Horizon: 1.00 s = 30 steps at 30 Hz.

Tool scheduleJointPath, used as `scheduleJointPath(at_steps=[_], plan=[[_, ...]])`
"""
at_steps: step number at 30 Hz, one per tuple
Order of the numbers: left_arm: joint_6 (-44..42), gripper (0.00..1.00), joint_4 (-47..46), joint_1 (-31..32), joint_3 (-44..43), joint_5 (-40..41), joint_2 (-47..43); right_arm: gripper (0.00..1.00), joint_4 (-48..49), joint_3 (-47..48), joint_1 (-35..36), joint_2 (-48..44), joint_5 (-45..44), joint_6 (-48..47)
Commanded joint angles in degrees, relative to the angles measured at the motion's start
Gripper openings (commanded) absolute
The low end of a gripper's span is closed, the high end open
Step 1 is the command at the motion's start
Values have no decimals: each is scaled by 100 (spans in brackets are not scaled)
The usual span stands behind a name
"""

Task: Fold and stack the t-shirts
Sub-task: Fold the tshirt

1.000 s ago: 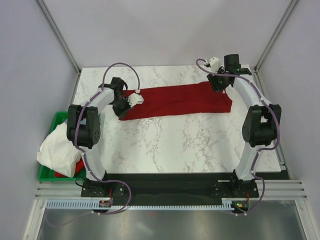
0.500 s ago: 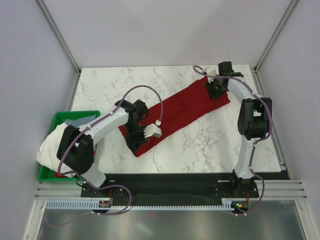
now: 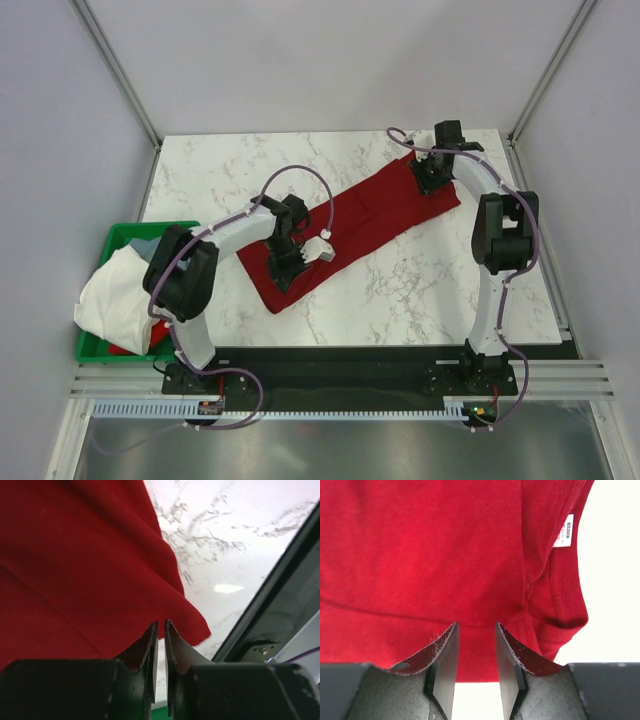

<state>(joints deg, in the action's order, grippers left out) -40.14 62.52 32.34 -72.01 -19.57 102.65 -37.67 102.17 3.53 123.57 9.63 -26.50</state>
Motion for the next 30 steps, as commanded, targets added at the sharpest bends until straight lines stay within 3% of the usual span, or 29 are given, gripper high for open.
scheduleJointPath(at_steps=[1, 11, 15, 24, 30], plan=[[173, 15, -512, 9, -34, 32, 308, 42, 76, 321, -10, 299, -268, 171], [384, 11, -847, 9, 345, 68, 484, 42, -12, 935, -10, 1090, -576, 102], [533, 11, -847, 132, 398, 41, 554, 42, -266, 1847, -10, 1782, -576, 22], [859, 13, -821, 229, -593, 691, 178, 45, -57, 3465, 314, 2821, -453, -31], [903, 15, -662, 229, -693, 1262, -306, 49, 682, 3758, 394, 2542, -787, 400]])
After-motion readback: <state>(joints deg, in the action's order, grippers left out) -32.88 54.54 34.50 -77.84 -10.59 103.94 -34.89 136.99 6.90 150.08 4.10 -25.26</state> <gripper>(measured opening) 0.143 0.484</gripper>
